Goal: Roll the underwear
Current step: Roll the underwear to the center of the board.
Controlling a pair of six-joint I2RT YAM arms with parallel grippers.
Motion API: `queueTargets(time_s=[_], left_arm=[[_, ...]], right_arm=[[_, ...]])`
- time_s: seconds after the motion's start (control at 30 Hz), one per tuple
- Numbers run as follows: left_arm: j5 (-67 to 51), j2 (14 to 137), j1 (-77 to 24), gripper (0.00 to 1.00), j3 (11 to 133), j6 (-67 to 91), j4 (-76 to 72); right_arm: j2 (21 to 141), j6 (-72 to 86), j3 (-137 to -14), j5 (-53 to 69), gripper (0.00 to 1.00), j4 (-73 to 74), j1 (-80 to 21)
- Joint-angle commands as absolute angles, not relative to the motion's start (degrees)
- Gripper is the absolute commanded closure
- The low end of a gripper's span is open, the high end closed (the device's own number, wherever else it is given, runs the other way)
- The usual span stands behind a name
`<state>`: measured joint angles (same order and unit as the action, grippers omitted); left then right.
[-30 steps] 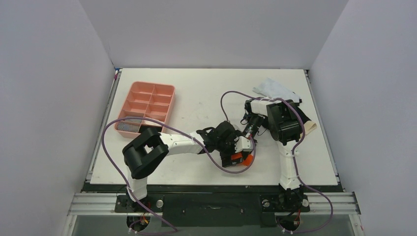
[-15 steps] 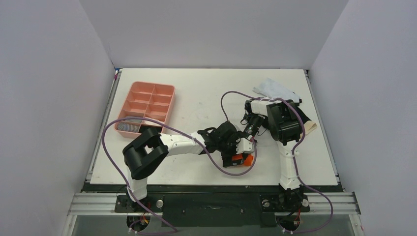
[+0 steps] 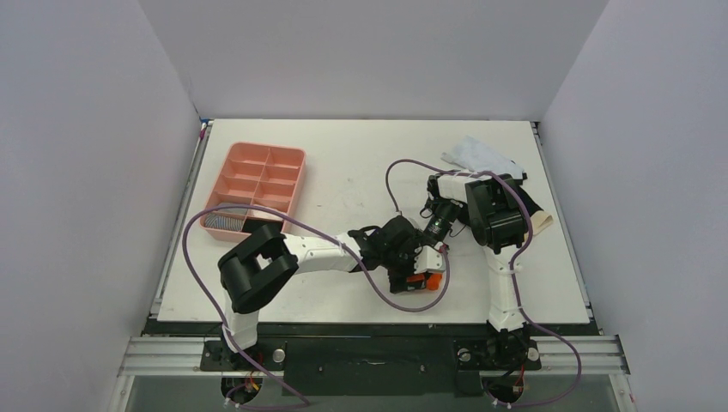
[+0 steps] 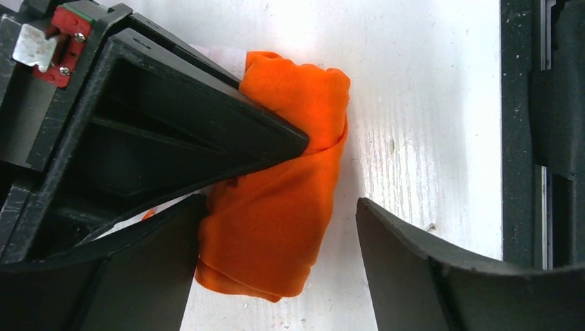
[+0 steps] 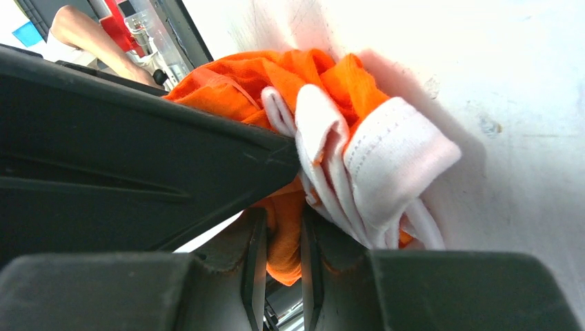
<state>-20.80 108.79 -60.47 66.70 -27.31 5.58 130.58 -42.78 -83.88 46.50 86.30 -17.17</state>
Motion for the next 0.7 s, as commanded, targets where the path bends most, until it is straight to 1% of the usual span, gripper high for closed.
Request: queueTargets(time_s=[0.0,0.03,0.13,0.17,0.2,0.23,0.3,0.33,0.37,0.4,0.43,0.47,0.5,0.57,0.63,0.67], left_arm=[[-20.86,109.46,-60.91,0.28,68.59,-27.80,2.73],[-20.80,109.72,-60.91,0.31,68.65,-27.79,2.73],[-20.58,110.47,-60.91,0.43,68.82,-27.66,2.97],[-20.53,110.72,-60.91,0.45,68.75,-27.48,2.92],[-20.67,110.86,-60.91,0.50,68.65,-27.32,2.91],[-20.79,111.15,-60.91,0.52,68.60,-27.00,2.95],[-21.31,111.63,-60.97,0.63,68.45,-26.45,3.27],[-21.52,111.76,-60.99,0.66,68.37,-26.27,3.30],[-21.66,112.18,-60.99,0.75,68.38,-26.04,3.62],[-21.87,112.47,-61.00,0.81,68.25,-25.85,3.74],[-21.92,112.95,-61.00,0.91,68.18,-25.53,4.08],[-21.98,113.17,-61.00,0.96,67.80,-25.38,4.19],[-22.13,113.55,-61.00,1.00,67.65,-25.18,4.15],[-22.31,114.12,-61.00,1.00,66.98,-24.83,4.17],[-22.32,114.69,-61.00,1.00,66.70,-24.57,4.56],[-22.32,114.87,-61.00,1.00,66.71,-24.46,4.74]], right_arm=[[130.25,-44.86,-82.96,39.90,1.00,73.87,-16.98],[130.21,-44.79,-82.96,39.95,1.00,73.89,-17.01],[130.25,-44.73,-82.84,39.92,1.00,73.87,-16.93],[130.25,-44.71,-82.82,39.91,1.00,73.89,-16.89],[130.14,-44.73,-82.80,39.90,1.00,73.84,-16.88],[130.11,-44.62,-82.79,39.90,1.00,73.79,-16.74],[129.94,-44.50,-82.86,40.03,1.00,73.82,-16.55],[129.63,-44.44,-82.91,40.11,1.00,73.83,-16.45],[129.50,-44.29,-83.02,40.15,1.00,73.83,-16.35],[129.14,-44.21,-83.04,40.16,1.00,73.83,-16.26],[128.86,-44.03,-83.05,40.23,1.00,73.78,-16.04],[128.19,-43.94,-83.10,40.24,0.99,73.81,-15.93],[127.82,-43.84,-83.07,40.21,0.94,73.78,-15.54],[126.57,-43.46,-83.10,40.04,0.86,73.75,-14.75],[125.15,-43.08,-83.26,39.89,0.75,73.74,-13.90],[124.08,-42.94,-83.33,39.81,0.73,73.70,-13.63]])
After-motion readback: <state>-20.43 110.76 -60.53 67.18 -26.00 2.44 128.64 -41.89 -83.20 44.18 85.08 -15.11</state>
